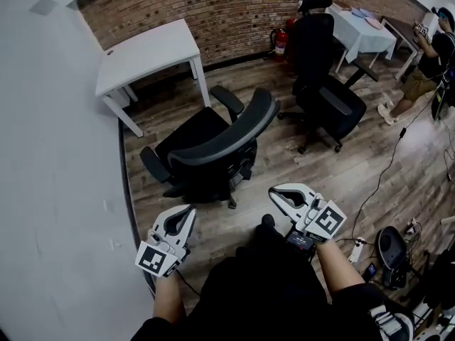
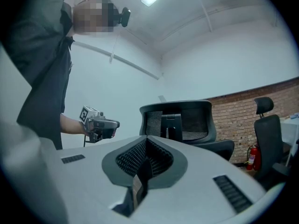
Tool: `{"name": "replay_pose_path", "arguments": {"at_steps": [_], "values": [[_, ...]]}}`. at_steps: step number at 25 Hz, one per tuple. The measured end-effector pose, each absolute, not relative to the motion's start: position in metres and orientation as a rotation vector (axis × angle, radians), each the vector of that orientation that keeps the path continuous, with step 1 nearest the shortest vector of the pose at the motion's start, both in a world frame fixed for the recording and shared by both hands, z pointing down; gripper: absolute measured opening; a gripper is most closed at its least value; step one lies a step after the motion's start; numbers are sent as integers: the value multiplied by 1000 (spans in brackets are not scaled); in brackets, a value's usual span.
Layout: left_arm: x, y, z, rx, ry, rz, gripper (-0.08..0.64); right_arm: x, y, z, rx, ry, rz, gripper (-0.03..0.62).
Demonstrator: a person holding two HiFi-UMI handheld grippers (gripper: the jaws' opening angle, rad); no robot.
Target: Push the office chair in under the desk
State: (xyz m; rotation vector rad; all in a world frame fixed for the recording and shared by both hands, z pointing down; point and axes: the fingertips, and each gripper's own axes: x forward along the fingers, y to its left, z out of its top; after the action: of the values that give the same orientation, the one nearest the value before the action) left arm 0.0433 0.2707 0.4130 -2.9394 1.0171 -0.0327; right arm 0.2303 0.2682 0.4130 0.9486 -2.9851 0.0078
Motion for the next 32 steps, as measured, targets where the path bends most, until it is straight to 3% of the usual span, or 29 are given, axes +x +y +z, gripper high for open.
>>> {"name": "replay_pose_path", "arguments": {"at_steps": [14,22,26,32], "values": [[8,180,417,-2811,1408,-341,15,309,111,414,836,-3014,8,6],[-24,175,435,-2822,1630,-480,18,326,20,409,550,-2944,-112,10],[-36,175,454,-2833,1654,-558,132,321,-2,434,412,-2838,-125,101],[-26,179,476,-2862,1544,-797,229,310,-19,450,81,-2707,-205,235]]}}
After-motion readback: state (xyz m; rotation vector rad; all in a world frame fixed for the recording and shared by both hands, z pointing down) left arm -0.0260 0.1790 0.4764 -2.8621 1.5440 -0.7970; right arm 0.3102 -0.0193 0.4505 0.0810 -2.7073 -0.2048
